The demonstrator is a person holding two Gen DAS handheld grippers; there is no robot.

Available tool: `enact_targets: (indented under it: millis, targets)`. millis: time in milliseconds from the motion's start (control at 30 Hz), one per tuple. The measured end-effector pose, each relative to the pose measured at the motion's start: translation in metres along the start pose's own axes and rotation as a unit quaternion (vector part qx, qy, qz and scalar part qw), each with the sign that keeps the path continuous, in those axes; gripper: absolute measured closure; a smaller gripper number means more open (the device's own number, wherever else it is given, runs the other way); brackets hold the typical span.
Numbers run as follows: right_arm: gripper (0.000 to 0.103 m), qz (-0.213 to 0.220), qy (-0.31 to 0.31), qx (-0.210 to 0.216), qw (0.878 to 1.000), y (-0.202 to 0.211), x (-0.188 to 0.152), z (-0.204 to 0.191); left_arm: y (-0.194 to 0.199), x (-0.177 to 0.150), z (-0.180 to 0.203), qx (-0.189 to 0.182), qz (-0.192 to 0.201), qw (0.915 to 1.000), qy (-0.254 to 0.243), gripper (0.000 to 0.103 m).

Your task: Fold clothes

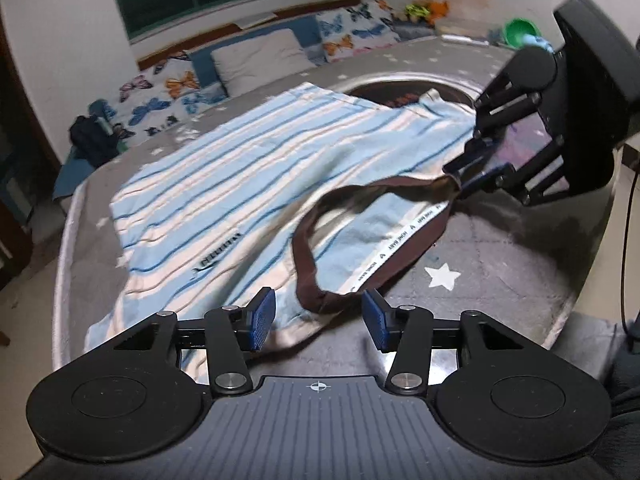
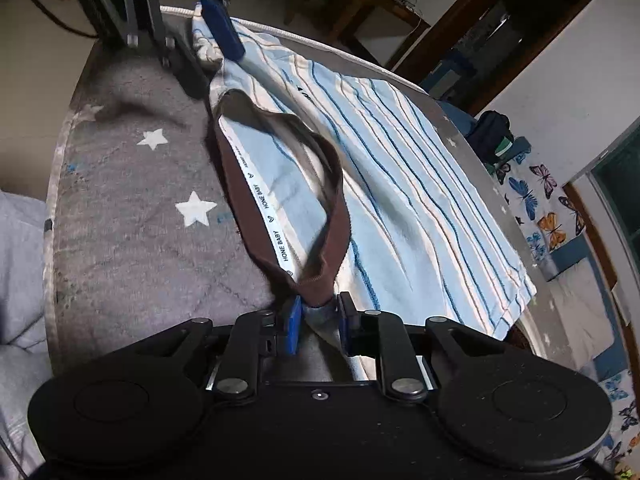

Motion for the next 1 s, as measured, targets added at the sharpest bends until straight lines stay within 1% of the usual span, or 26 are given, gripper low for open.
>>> enact_targets:
  millis: [33,67,100,167,200,267,300,400,467,533,567,667,767,833,867,967,1000]
  targets:
    - [0.084,0.0,-0.003,0.002,1.0,0.0,0.0,0.001,-0.004,-0.001,-0.001,-0.004,-0.002,1.0,0.001,0.055]
    - [0.086,0.001,-0.003,0.004,1.0,0.001,0.0,0.001,-0.008,-0.001,-0.001,-0.009,-0.002,1.0,0.002,0.061]
    - [0.089,0.003,-0.003,0.005,1.0,0.002,0.0,0.001,-0.01,-0.001,-0.003,-0.012,-0.001,0.9999,0.004,0.07]
    - [0.092,0.004,-0.005,0.007,1.0,0.002,0.0,0.0,-0.011,-0.002,-0.003,-0.014,0.003,0.9999,0.003,0.079]
    - [0.094,0.006,-0.005,0.007,1.0,0.003,0.001,0.0,-0.011,-0.002,-0.003,-0.015,0.005,0.9999,0.002,0.086]
    - [0.095,0.008,-0.004,0.01,1.0,0.005,0.002,-0.001,-0.008,-0.001,-0.002,-0.011,0.01,0.9999,-0.003,0.09]
    - [0.096,0.012,-0.003,0.012,1.0,0.008,0.004,-0.003,-0.003,0.0,-0.002,-0.016,0.013,0.9998,-0.004,0.091]
    - [0.096,0.015,0.005,0.025,1.0,0.018,0.008,-0.009,0.014,-0.001,0.004,-0.036,0.02,0.999,-0.021,0.093]
    - [0.096,0.013,0.018,0.042,0.999,0.029,0.009,-0.015,0.026,-0.003,0.008,-0.054,0.021,0.9975,-0.039,0.093]
    - [0.096,0.003,0.026,0.069,0.997,0.037,0.008,-0.024,0.033,-0.009,0.013,-0.084,0.011,0.9955,-0.042,0.093]
    - [0.096,0.001,0.027,0.075,0.997,0.039,0.007,-0.025,0.035,-0.011,0.016,-0.093,0.005,0.9947,-0.045,0.093]
    - [0.094,-0.017,0.035,0.116,0.992,0.049,0.004,-0.039,0.042,-0.017,0.023,-0.12,-0.011,0.9914,-0.052,0.092]
    - [0.094,-0.02,0.026,0.14,0.99,0.059,0.006,-0.038,0.051,-0.015,0.021,-0.123,-0.01,0.9907,-0.057,0.091]
    - [0.093,-0.008,0.009,0.137,0.99,0.068,0.015,-0.03,0.057,-0.009,0.016,-0.126,0.003,0.9909,-0.047,0.09]
    - [0.093,0.002,-0.003,0.129,0.992,0.069,0.021,-0.023,0.059,-0.003,0.011,-0.121,0.013,0.9918,-0.038,0.089]
    - [0.093,0.025,-0.025,0.083,0.996,0.061,0.033,-0.007,0.058,0.008,0.0,-0.103,0.037,0.9939,-0.012,0.088]
    - [0.093,0.027,-0.028,0.073,0.997,0.057,0.035,-0.004,0.052,0.013,-0.008,-0.089,0.045,0.995,0.008,0.088]
Point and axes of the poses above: each gripper's, at about its wrist camera, not at the fingertips, and y roughly against the way its jaws point, z to its right, x to its top, the point moved 5 cm from there along -y, roughly the way its jaws point, and after that the axes turned 12 degrees about z, right-handed, at the moved point
